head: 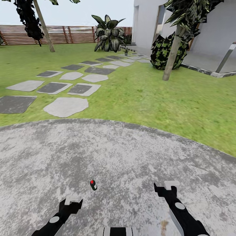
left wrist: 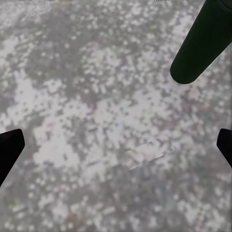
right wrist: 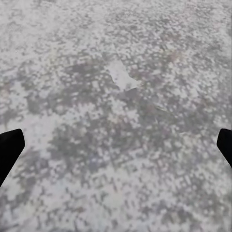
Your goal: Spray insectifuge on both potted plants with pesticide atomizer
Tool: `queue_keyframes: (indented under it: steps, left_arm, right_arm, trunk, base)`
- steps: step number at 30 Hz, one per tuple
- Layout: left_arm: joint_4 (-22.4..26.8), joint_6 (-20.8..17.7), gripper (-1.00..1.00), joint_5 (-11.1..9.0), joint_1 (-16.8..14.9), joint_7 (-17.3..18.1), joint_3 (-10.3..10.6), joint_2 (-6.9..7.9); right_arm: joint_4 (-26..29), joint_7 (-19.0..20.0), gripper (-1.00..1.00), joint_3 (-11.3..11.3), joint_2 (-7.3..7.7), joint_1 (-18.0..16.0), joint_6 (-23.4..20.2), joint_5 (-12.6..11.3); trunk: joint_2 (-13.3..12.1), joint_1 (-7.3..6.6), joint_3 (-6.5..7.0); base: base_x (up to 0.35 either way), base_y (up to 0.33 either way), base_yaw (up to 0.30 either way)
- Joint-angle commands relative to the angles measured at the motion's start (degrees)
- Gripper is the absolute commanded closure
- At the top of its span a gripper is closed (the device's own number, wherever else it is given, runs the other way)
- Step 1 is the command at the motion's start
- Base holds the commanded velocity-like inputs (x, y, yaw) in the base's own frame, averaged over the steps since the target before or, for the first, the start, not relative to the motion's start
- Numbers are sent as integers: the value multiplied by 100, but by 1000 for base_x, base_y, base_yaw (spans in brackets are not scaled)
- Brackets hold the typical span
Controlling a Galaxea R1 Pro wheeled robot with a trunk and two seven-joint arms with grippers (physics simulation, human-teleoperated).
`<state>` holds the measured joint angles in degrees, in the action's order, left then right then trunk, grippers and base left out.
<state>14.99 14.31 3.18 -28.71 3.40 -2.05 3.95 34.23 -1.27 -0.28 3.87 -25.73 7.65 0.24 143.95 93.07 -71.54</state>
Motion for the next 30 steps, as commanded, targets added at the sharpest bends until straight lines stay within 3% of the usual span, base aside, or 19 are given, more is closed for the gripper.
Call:
queue_keyframes:
  steps: [1,13,30]
  left_arm:
    - [-4,19,-100,33,-3,21,-23,0]
    - [-4,19,-100,33,-3,21,-23,-8]
    - [66,19,-100,38,-7,21,23,-24]
  right_arm:
    - [-4,-13,-100,1,0,-2,17,3]
    - [-4,-13,-100,1,0,-2,17,3]
    - [-37,-10,-100,14,-3,-2,22,9]
  trunk:
    - [1,-1,-4]
    - [1,-1,2]
    - [1,-1,21]
  base:
    - [17,-12,0]
    - [64,-143,20]
    - [21,-8,53]
